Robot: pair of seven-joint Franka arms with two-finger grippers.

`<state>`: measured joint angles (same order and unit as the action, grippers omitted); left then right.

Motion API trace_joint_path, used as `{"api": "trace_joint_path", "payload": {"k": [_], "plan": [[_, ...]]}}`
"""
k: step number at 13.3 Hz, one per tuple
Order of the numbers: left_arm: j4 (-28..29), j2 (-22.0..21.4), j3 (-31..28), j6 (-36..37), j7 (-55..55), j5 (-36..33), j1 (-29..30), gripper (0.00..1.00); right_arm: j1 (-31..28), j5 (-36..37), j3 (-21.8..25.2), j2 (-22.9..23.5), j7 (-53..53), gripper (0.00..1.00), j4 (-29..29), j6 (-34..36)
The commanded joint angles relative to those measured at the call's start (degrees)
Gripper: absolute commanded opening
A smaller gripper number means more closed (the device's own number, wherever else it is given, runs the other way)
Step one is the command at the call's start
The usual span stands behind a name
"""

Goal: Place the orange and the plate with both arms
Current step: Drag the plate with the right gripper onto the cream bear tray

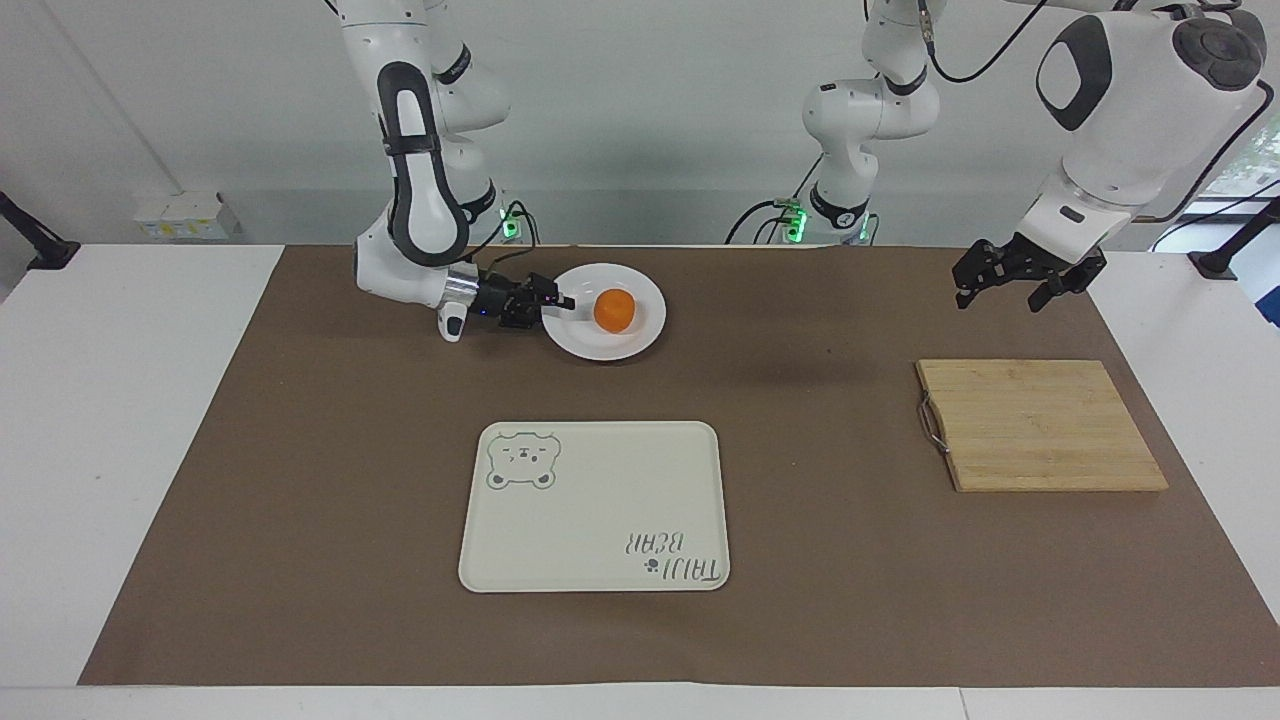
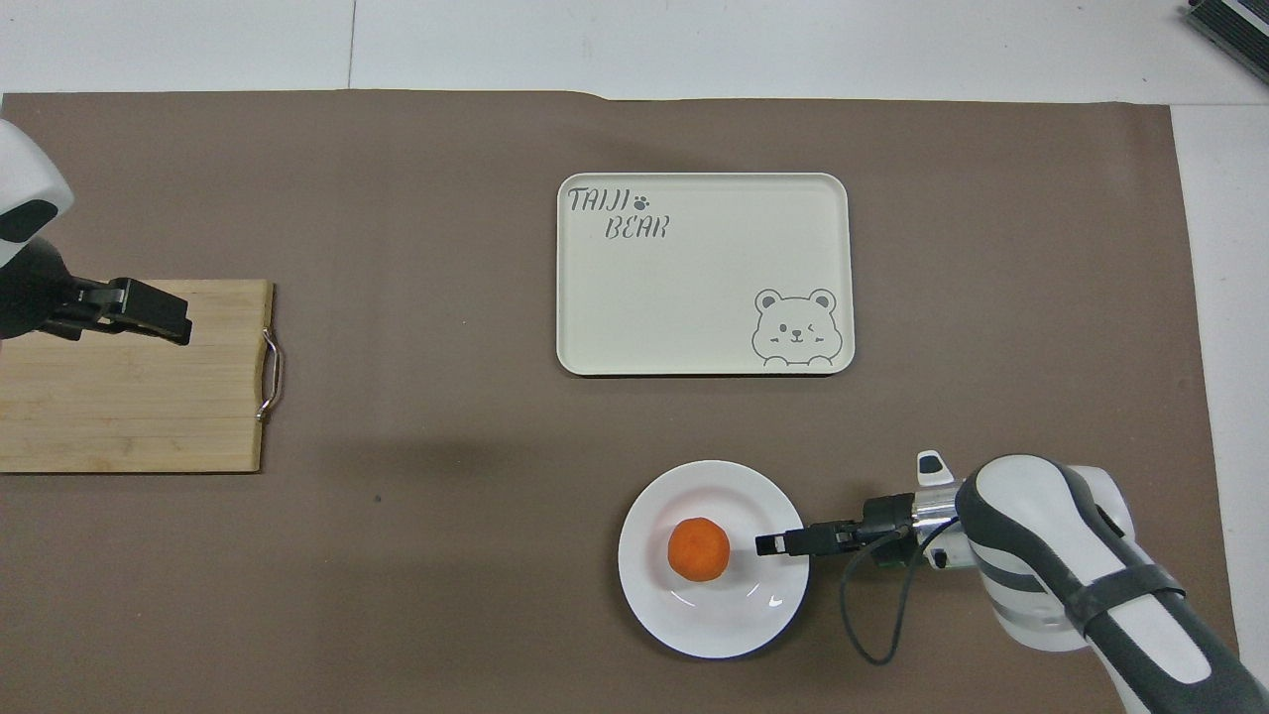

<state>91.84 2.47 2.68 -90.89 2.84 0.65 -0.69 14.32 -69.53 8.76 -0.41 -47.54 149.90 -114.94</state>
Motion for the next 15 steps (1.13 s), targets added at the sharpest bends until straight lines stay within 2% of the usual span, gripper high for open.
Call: {"api": "trace_joint_path", "payload": {"k": [1, 8, 12, 15], "plan": [[-0.6, -0.4, 0.3, 1.2, 0.6, -1.1, 0.6, 1.00, -0.1, -2.0, -0.1, -1.6, -1.8, 0.00, 1.5, -0.8], [-0.6, -0.4, 0.2, 1.5, 0.5, -1.1, 0.6, 1.00, -1.1, -2.1, -0.1, -0.6, -10.5, 0.00, -0.6, 1.0], [-0.5, -0.4, 0.2, 1.6, 0.5, -1.1, 0.6, 1.00, -3.0, -2.1, -0.1, 3.1, -10.5, 0.00, -7.2, 3.5], [-0.5, -0.4, 0.2, 1.6, 0.5, -1.1, 0.6, 1.00, -5.5, -2.1, 0.0, 6.3, -6.0, 0.00, -13.5, 7.3]]}}
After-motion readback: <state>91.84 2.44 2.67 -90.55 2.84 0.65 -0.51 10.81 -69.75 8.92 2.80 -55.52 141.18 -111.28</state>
